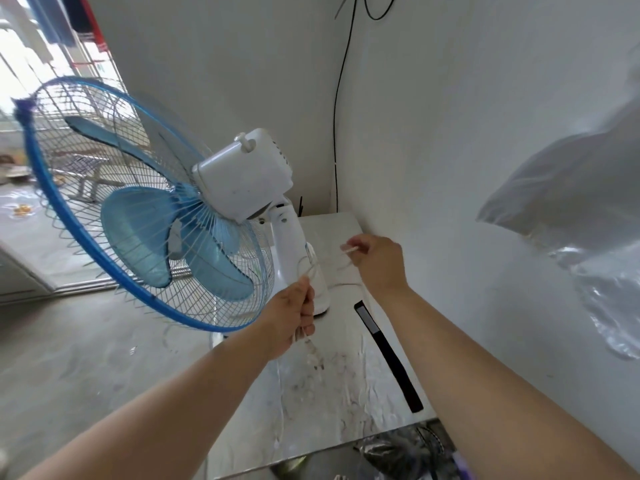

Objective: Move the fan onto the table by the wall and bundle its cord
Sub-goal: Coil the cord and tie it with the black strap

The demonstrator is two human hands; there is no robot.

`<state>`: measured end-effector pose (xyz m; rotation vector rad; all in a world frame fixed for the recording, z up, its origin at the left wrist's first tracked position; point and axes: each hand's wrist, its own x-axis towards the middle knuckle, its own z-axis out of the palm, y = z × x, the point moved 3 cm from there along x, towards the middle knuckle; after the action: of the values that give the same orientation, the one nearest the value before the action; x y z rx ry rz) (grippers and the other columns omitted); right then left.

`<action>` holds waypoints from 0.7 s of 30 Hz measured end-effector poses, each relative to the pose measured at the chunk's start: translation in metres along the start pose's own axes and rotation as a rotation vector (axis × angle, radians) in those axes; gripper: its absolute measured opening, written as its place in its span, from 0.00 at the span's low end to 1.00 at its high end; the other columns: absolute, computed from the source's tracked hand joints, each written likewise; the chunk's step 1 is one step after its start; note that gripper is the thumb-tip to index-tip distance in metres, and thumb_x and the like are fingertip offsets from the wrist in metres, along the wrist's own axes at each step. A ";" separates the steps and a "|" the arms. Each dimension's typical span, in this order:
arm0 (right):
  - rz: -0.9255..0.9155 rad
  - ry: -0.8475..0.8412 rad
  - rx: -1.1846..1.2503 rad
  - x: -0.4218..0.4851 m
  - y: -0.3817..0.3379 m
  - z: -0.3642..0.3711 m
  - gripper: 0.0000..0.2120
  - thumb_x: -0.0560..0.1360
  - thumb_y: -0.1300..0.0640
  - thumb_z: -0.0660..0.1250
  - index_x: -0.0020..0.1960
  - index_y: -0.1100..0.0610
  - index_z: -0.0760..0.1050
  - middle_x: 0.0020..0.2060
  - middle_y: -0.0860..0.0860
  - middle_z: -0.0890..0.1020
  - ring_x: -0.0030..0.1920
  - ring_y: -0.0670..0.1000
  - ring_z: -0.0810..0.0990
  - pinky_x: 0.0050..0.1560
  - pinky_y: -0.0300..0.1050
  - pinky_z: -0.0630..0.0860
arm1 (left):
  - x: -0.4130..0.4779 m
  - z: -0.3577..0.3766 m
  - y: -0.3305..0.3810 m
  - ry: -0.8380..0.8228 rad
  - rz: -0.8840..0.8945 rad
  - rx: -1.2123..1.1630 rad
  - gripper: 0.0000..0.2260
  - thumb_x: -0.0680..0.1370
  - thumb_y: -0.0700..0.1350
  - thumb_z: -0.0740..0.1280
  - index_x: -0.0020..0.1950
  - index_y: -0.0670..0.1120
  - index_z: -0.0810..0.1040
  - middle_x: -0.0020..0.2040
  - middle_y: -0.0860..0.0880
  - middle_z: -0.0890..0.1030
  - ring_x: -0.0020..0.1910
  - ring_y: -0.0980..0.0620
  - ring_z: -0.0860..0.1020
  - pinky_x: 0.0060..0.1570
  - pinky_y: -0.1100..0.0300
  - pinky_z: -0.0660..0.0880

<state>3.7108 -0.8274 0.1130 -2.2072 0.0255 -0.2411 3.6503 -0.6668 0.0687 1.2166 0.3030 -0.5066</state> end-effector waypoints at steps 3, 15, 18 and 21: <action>0.091 -0.311 0.050 -0.003 -0.017 0.001 0.09 0.75 0.56 0.68 0.37 0.57 0.80 0.28 0.52 0.82 0.24 0.45 0.77 0.27 0.37 0.73 | 0.003 -0.001 0.000 0.094 0.082 0.021 0.17 0.81 0.55 0.54 0.42 0.44 0.72 0.22 0.55 0.63 0.20 0.57 0.60 0.22 0.63 0.63; 0.507 -0.518 0.416 -0.021 -0.035 0.009 0.13 0.80 0.53 0.61 0.46 0.64 0.71 0.34 0.59 0.79 0.26 0.51 0.80 0.29 0.41 0.79 | 0.015 0.015 0.017 0.268 0.257 0.544 0.22 0.81 0.59 0.50 0.48 0.46 0.77 0.42 0.48 0.82 0.40 0.51 0.78 0.38 0.60 0.72; 0.483 -0.509 0.594 -0.021 -0.038 0.010 0.11 0.76 0.58 0.67 0.51 0.67 0.73 0.38 0.61 0.80 0.29 0.51 0.81 0.32 0.41 0.80 | 0.020 0.017 0.019 0.248 0.248 0.520 0.20 0.81 0.60 0.50 0.43 0.50 0.75 0.36 0.49 0.79 0.36 0.52 0.77 0.39 0.59 0.72; 0.483 -0.377 0.804 -0.017 -0.030 0.006 0.09 0.72 0.59 0.71 0.46 0.62 0.73 0.35 0.57 0.78 0.32 0.52 0.78 0.33 0.41 0.78 | 0.026 0.016 0.021 0.251 0.212 0.255 0.18 0.80 0.57 0.55 0.39 0.47 0.73 0.30 0.50 0.74 0.28 0.52 0.75 0.45 0.54 0.75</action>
<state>3.6935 -0.8026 0.1302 -1.3588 0.2124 0.3805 3.6823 -0.6817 0.0782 1.5455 0.3246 -0.2115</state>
